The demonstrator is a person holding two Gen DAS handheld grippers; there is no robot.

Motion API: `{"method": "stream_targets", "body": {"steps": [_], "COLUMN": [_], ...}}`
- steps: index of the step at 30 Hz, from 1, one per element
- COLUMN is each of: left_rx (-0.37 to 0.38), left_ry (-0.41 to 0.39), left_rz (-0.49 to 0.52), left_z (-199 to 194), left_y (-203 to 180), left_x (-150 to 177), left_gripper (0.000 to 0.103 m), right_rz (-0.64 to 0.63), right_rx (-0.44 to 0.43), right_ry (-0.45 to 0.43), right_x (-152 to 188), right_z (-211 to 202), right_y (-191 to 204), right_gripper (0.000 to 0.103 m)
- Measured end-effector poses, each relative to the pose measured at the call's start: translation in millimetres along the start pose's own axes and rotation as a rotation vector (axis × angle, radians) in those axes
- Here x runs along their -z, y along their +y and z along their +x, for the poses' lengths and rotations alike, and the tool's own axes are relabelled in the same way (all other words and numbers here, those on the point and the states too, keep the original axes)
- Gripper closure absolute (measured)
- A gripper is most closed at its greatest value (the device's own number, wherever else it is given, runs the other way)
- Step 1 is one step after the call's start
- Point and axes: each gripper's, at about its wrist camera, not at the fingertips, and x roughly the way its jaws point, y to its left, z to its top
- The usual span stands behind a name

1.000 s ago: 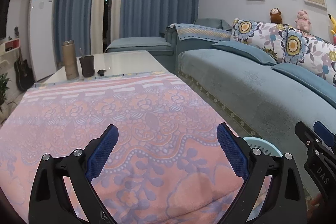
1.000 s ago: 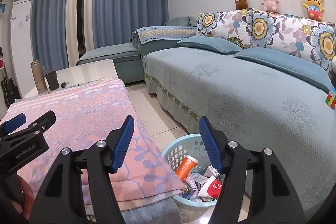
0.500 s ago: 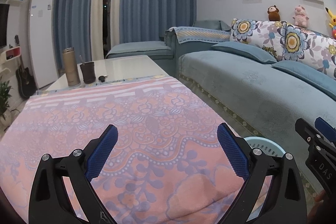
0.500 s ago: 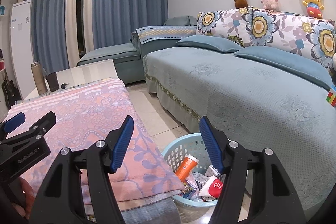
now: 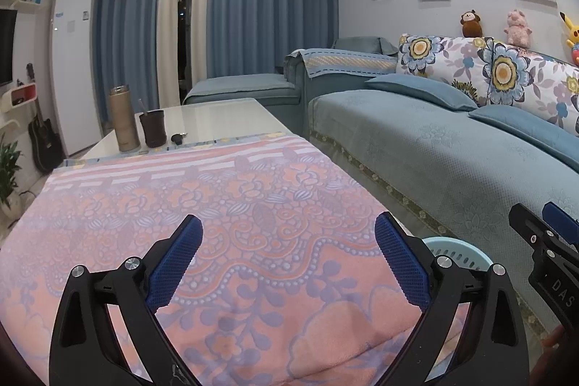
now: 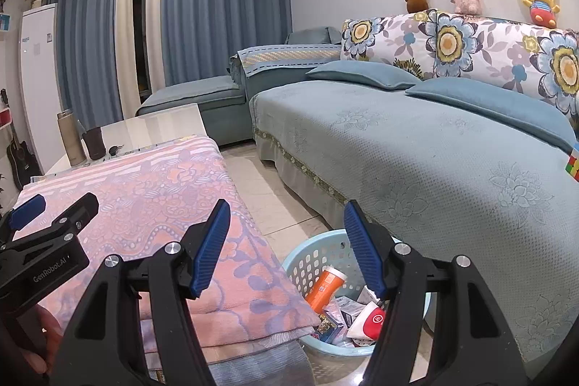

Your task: Collect trash

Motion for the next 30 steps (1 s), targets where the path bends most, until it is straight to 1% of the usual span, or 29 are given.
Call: {"method": "stream_targets", "body": {"steps": [30], "left_rx": [0.011], "left_ry": [-0.005], "left_rz": [0.023], "left_z": [-0.2], "left_y": [4.7], "left_x": [-1.2], "left_gripper": [0.010], "right_rz": [0.006], "right_rx": [0.007], "right_ry": [-0.003], "right_x": [3.4], "right_z": [-1.2], "right_y": [0.3], "right_gripper": [0.041]}}
